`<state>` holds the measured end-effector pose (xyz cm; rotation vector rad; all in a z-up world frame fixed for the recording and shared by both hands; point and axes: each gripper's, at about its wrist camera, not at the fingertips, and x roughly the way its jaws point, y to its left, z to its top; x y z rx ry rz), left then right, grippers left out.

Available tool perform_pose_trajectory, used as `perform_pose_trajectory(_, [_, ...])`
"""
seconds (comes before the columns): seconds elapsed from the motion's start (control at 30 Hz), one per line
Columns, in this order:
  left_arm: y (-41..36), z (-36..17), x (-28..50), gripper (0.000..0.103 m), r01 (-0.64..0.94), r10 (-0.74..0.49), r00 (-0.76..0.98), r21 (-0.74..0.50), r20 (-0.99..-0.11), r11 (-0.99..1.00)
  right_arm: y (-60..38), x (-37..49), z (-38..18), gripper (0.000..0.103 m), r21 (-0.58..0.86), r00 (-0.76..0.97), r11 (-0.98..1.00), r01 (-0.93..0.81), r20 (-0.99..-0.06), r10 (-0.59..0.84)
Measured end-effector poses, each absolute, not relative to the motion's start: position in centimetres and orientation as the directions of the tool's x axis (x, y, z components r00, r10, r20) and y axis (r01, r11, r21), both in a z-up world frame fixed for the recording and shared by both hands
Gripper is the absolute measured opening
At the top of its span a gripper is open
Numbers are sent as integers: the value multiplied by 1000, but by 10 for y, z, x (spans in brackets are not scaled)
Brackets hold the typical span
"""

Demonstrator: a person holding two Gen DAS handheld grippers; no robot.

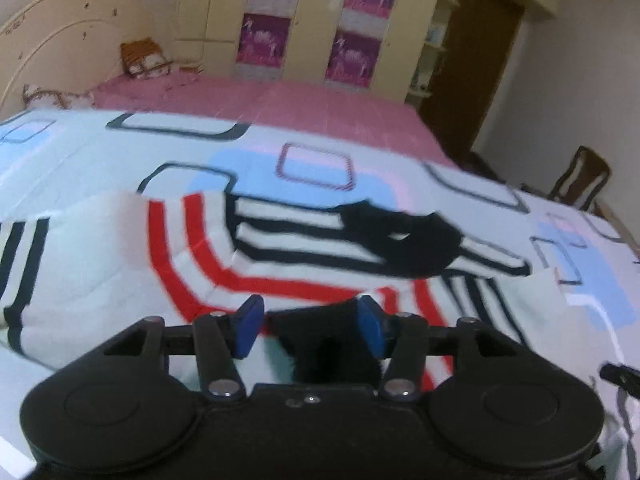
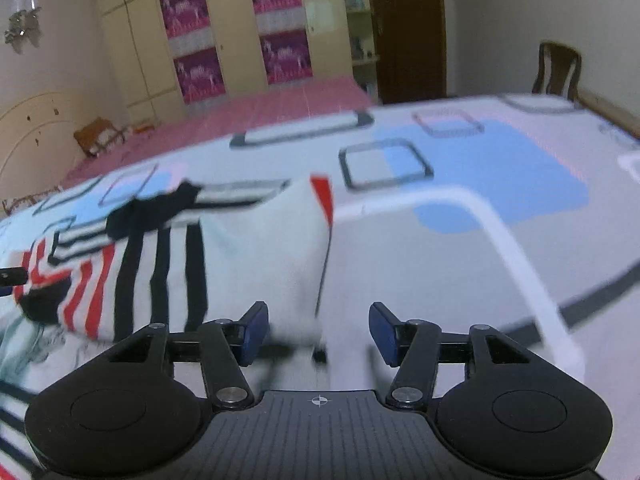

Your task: Fold small clothes

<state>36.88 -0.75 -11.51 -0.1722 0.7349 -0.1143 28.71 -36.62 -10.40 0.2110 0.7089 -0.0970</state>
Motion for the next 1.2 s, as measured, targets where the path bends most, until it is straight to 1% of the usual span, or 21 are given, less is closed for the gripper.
perform_pose_trajectory(0.13, [-33, -121, 379, 50, 139, -244, 698, -208, -673, 968, -378, 328, -109, 55, 199, 745, 965, 170, -667, 6])
perform_pose_trajectory(0.2, [-45, -129, 384, 50, 173, -261, 683, -197, -682, 965, -383, 351, -114, 55, 211, 737, 962, 175, -675, 14])
perform_pose_trajectory(0.27, [-50, -139, 388, 50, 172, -247, 676, -177, -694, 969, -385, 372, -120, 55, 213, 732, 961, 176, -681, 17])
perform_pose_trajectory(0.43, [-40, -160, 397, 50, 114, -190, 643, -153, -742, 982, -389, 415, -134, 55, 214, 722, 963, 167, -691, 28])
perform_pose_trajectory(0.5, [-37, -160, 394, 50, 123, -190, 646, -145, -739, 982, -394, 429, -142, 55, 233, 713, 956, 176, -700, 40])
perform_pose_trajectory(0.53, [-38, -160, 394, 50, 131, -186, 646, -133, -740, 982, -396, 433, -145, 46, 253, 713, 950, 183, -700, 49])
perform_pose_trajectory(0.57, [-39, -160, 393, 51, 134, -183, 647, -126, -740, 983, -398, 436, -147, 29, 265, 716, 947, 181, -696, 58])
perform_pose_trajectory(0.6, [-39, -160, 393, 51, 136, -181, 648, -121, -740, 983, -398, 438, -147, 28, 270, 717, 946, 182, -694, 61])
perform_pose_trajectory(0.63, [-40, -161, 393, 51, 137, -179, 648, -118, -741, 984, -398, 438, -146, 19, 267, 720, 946, 183, -692, 56])
perform_pose_trajectory(0.7, [-40, -162, 394, 52, 138, -172, 648, -107, -742, 985, -395, 435, -143, 16, 215, 730, 961, 174, -683, 20])
perform_pose_trajectory(0.73, [-40, -162, 394, 52, 137, -168, 649, -102, -742, 985, -395, 434, -146, 16, 174, 729, 968, 180, -684, -13])
perform_pose_trajectory(0.83, [-42, -162, 395, 52, 136, -163, 647, -98, -745, 986, -395, 433, -148, 16, 165, 735, 970, 181, -678, -22])
perform_pose_trajectory(0.93, [-40, -158, 395, 51, 122, -161, 638, -108, -753, 987, -385, 429, -140, 17, 108, 735, 978, 180, -675, -61])
perform_pose_trajectory(1.0, [-38, -156, 395, 55, 114, -157, 635, -109, -756, 987, -375, 419, -130, 23, 84, 747, 983, 166, -662, -69])
perform_pose_trajectory(1.03, [-38, -155, 394, 56, 109, -153, 635, -109, -757, 988, -370, 414, -126, 33, 82, 754, 986, 148, -654, -59])
perform_pose_trajectory(1.07, [-37, -153, 393, 58, 102, -149, 634, -109, -759, 989, -362, 408, -122, 38, 84, 764, 989, 125, -644, -42])
perform_pose_trajectory(1.13, [-34, -150, 392, 62, 85, -135, 633, -105, -762, 991, -345, 396, -115, 39, 79, 779, 994, 76, -628, -10])
perform_pose_trajectory(1.2, [-30, -145, 389, 63, 72, -124, 636, -102, -762, 992, -325, 389, -111, 39, 65, 780, 998, 24, -625, 22])
